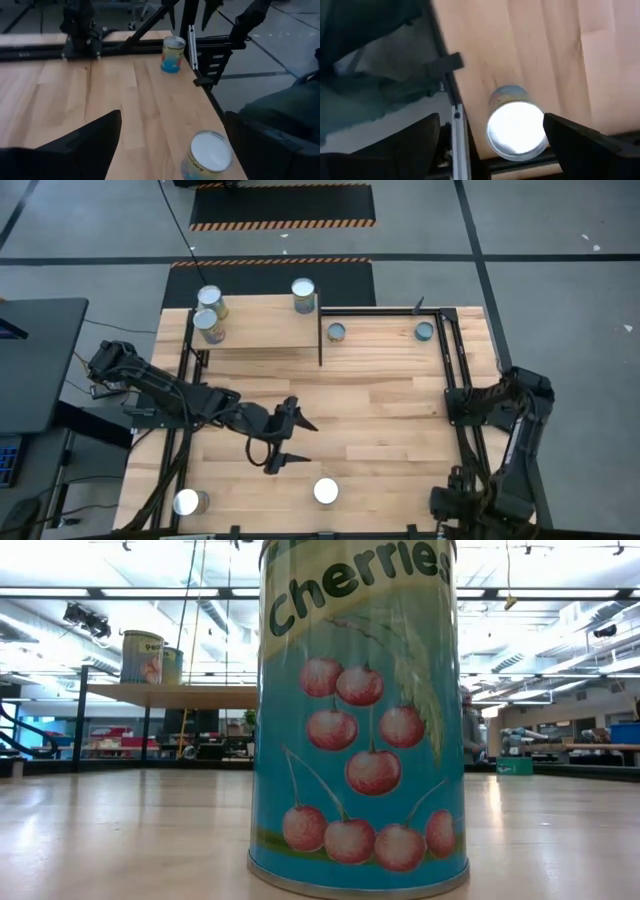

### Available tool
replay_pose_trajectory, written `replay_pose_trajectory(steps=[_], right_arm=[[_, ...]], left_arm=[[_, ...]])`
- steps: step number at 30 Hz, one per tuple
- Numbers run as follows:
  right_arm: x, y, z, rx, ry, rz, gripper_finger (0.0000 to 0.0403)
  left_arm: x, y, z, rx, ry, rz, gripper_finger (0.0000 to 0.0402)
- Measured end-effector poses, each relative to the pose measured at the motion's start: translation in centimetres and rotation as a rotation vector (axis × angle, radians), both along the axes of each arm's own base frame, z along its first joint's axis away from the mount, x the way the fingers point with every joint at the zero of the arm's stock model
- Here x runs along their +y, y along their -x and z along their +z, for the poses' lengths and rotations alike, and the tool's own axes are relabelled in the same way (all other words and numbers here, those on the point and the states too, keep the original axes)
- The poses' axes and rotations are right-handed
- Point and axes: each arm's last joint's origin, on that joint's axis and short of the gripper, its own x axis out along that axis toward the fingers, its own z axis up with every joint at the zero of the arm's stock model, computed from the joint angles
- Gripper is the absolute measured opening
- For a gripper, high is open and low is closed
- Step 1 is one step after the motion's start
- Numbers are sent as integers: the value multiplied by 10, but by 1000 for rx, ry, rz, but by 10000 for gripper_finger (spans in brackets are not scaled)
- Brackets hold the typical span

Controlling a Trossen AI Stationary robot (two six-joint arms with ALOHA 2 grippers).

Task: Pick and place cans onto a shelf
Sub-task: Put the canned cherries aligned with the other canned cherries on the shelf

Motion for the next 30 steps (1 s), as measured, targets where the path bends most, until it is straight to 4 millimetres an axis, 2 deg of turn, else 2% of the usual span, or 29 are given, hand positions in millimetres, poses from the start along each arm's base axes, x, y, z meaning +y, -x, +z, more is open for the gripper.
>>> replay_pose_trajectory(steps=[3, 9, 13, 16, 22, 25, 30], right_arm=[[-3, -1, -10, 132, 17, -32, 368], [6, -6, -23, 152, 18, -67, 369], [2, -7, -24, 186, 54, -97, 369], [-6, -17, -17, 76, 58, -116, 370], [-19, -64, -18, -172, 111, 40, 376], [-25, -81, -16, -272, 152, 100, 376], [-38, -95, -14, -326, 244, 111, 376]], left_arm=[[-2, 2, -4, 51, 34, 11, 359], [-22, 14, -8, 92, 35, 23, 359], [-33, 16, -13, 97, 15, 42, 359], [-40, 18, -13, 84, 26, 48, 359], [-69, 28, -22, 87, 22, 49, 359], [-89, 30, -35, 66, 2, 69, 359], [-114, 16, -65, 21, -20, 65, 359]])
